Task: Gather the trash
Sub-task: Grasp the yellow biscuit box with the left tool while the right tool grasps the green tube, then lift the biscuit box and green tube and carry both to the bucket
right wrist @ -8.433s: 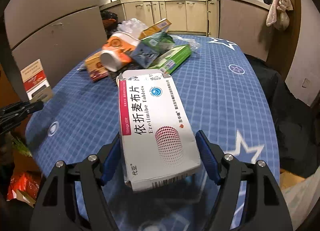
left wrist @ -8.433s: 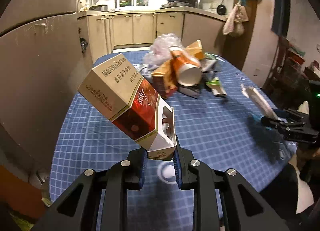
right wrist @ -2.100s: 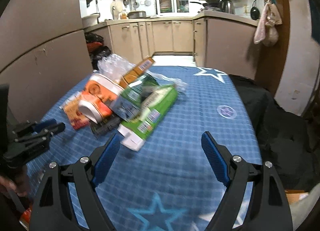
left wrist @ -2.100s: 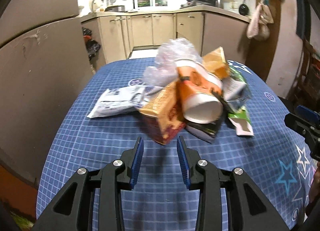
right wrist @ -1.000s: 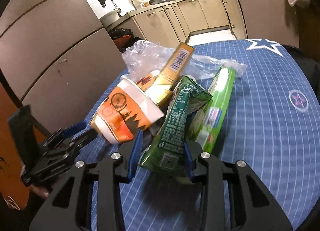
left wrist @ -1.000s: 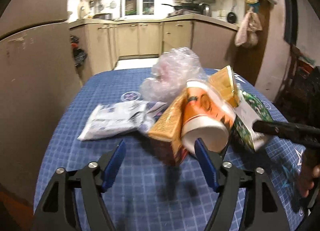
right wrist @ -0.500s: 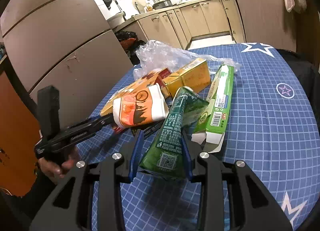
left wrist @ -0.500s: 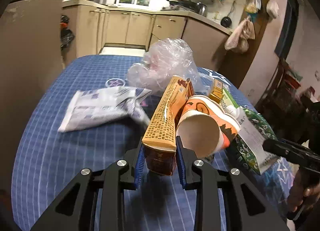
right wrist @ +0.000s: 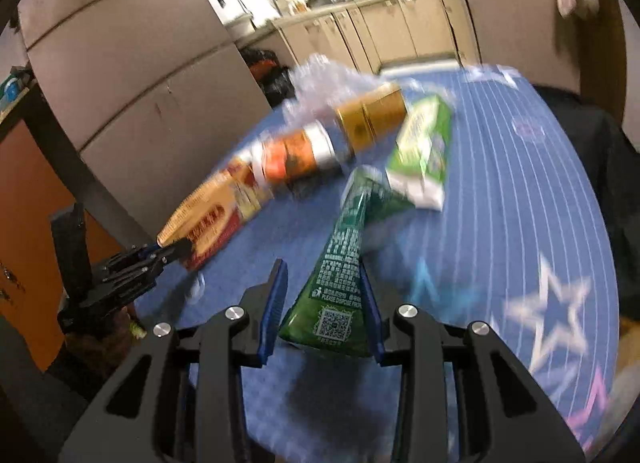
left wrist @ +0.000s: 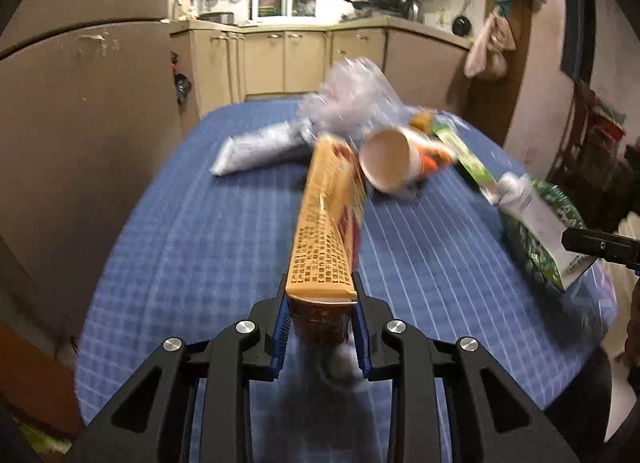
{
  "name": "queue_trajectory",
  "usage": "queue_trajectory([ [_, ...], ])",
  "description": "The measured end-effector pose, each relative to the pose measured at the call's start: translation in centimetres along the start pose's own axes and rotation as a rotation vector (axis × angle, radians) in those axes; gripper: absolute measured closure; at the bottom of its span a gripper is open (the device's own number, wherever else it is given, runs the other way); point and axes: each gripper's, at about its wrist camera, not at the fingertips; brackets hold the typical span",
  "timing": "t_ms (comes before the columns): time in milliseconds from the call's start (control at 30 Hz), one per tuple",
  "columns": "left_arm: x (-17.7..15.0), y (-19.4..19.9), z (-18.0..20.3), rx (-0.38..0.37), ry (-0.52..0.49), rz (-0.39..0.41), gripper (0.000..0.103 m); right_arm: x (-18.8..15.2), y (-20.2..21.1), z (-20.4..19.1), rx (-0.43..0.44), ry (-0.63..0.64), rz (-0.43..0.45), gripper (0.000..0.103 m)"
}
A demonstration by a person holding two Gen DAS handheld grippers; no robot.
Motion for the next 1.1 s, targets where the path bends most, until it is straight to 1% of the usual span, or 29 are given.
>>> queue_trajectory([
  [67,-0.4,-0.2,0.1,0.001,-0.004,0.012,0.073,-0.3,0.0,0.2,0.013,-0.021,0.004,0.069],
  [133,-0.2,-0.8,-0.1,-0.032,0.009,-0.020,0.073,0.1,-0.1,-0.1,-0.014,0.001,-0.010,0.068],
  [200,0.1,-1.0,-0.4,-0.044,0.011,-0.025,0.069,0.4,-0.4,-0.5,-0.031,0.022,-0.021,0.066],
  [233,0.4,-1.0,-0.5,-0.048,0.007,-0.013,0.063,0.4,-0.7,-0.6,-0.021,0.027,-0.032,0.059],
  [267,0.8,-1.0,-0.6,-0.045,0.005,0.000,0.054,0.4,-0.9,-0.6,-0.022,0.029,-0.037,0.057],
  [333,1.4,-1.0,-0.8,-0.051,0.009,0.020,0.044,0.7,-1.5,-0.5,-0.014,0.024,-0.053,0.048],
  [367,1.7,-1.1,-0.7,-0.061,0.012,0.022,0.042,0.9,-1.8,-0.2,-0.012,0.016,-0.058,0.048],
  [467,2.4,-1.9,-0.5,-0.072,0.007,0.020,0.040,1.6,-2.5,-0.1,-0.004,0.016,-0.073,0.048],
  [533,2.6,-2.8,-0.2,-0.047,-0.003,-0.010,0.040,1.8,-2.8,-0.2,-0.011,0.022,-0.080,0.048],
  [567,2.5,-3.0,-0.1,-0.047,-0.003,-0.020,0.044,1.6,-3.0,-0.2,-0.009,0.021,-0.084,0.049],
  [600,2.4,-2.9,-0.1,-0.050,0.005,-0.010,0.048,1.5,-3.1,-0.2,-0.012,0.020,-0.084,0.060],
  [633,2.5,-2.8,-0.2,-0.052,0.015,0.001,0.056,1.3,-3.2,-0.2,-0.020,0.020,-0.087,0.071],
  [667,2.4,-2.6,-0.3,-0.058,0.023,0.005,0.064,1.0,-3.1,-0.2,-0.010,0.017,-0.074,0.072],
  [733,2.6,-2.1,-0.5,-0.073,0.046,0.023,0.072,0.8,-2.8,-0.6,-0.020,0.021,-0.054,0.074],
  [800,2.6,-1.7,-0.4,-0.064,0.048,0.034,0.073,0.6,-2.5,-1.0,-0.023,0.031,-0.034,0.077],
  [1033,2.6,0.9,0.3,-0.045,0.065,0.084,0.074,0.3,-0.2,-2.8,-0.050,0.067,0.032,0.078],
  [1100,2.6,2.0,0.8,-0.034,0.052,0.110,0.074,0.2,0.5,-3.1,-0.058,0.068,0.050,0.078],
])
Point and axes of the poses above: each gripper's, at about its wrist camera, not at the fingertips, and y roughly against the way its jaws point, z to its right, x to its top, and after that the axes turned 9 degrees about y, right-handed
